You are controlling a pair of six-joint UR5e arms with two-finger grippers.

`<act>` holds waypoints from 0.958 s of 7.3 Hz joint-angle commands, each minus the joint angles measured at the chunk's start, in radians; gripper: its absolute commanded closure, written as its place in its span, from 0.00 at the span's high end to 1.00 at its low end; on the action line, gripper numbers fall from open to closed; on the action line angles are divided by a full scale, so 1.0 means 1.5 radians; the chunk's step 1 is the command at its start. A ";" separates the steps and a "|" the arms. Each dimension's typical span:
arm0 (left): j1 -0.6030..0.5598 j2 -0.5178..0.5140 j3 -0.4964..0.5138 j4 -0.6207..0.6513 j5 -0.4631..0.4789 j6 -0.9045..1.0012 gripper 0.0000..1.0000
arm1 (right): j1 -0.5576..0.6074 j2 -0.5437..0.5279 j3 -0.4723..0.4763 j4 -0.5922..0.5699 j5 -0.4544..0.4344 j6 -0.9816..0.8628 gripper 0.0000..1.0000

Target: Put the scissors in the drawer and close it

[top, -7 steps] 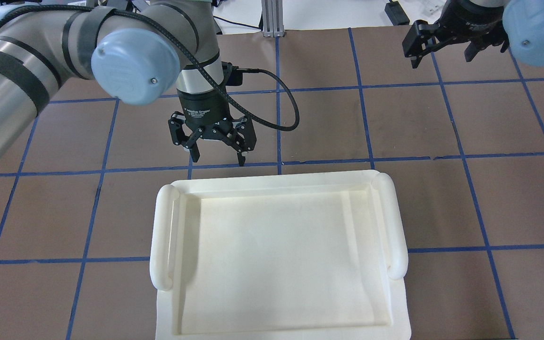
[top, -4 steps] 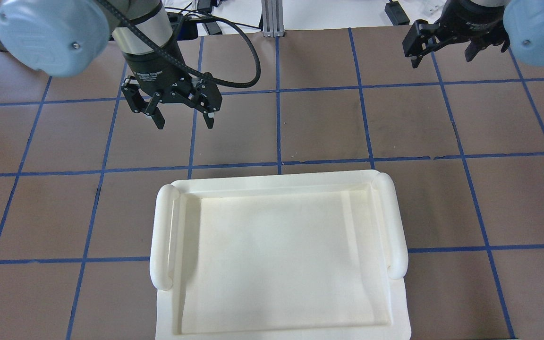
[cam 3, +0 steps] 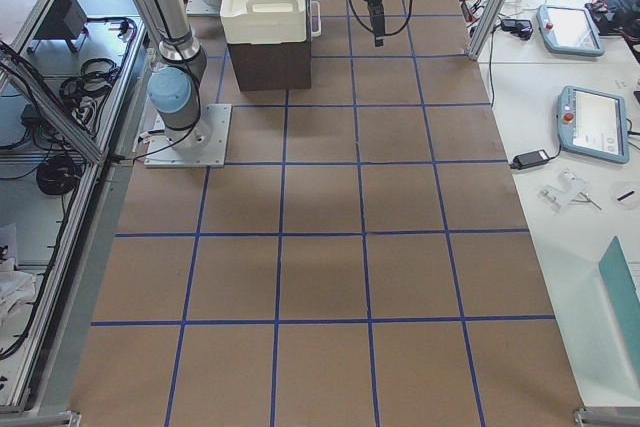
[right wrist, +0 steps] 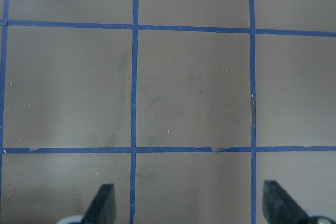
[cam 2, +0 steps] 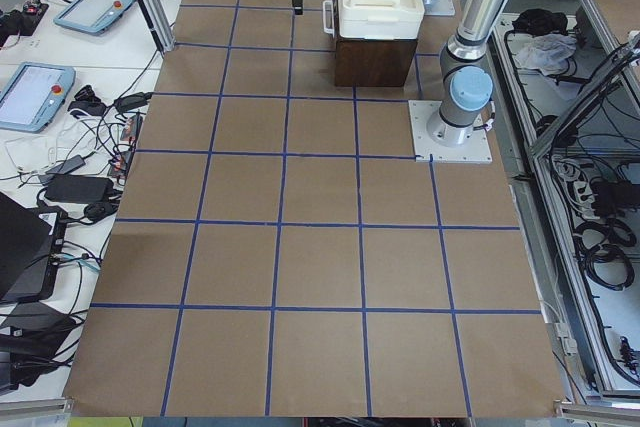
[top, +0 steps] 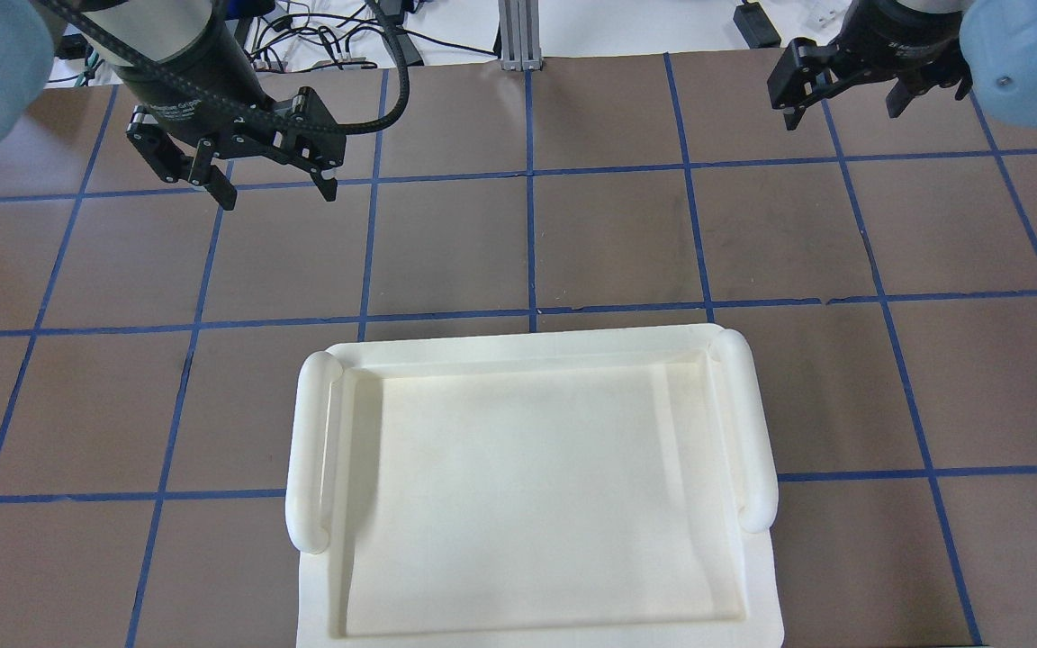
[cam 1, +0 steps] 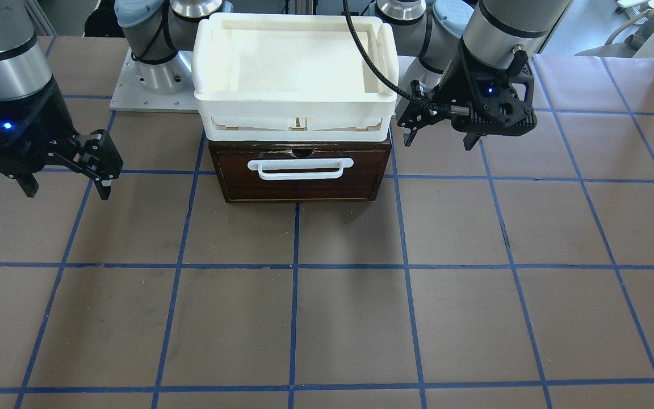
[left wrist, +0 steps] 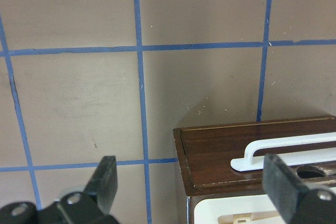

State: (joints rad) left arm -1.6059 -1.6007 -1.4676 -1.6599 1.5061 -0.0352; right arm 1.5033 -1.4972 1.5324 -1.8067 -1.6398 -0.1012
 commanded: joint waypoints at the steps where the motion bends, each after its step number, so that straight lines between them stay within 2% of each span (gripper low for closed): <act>1: 0.003 0.041 -0.047 0.026 0.018 0.002 1.00 | 0.000 0.000 0.002 0.000 0.000 0.001 1.00; 4: 0.012 0.043 -0.046 0.026 0.034 0.002 1.00 | 0.001 -0.005 0.006 0.006 0.002 0.004 1.00; 7: 0.013 0.053 -0.045 0.017 0.035 0.002 1.00 | 0.010 -0.034 0.014 0.034 0.077 0.004 1.00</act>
State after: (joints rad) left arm -1.5872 -1.5249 -1.5341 -1.6316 1.5582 -0.0332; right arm 1.5154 -1.5330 1.5465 -1.7832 -1.5784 -0.0962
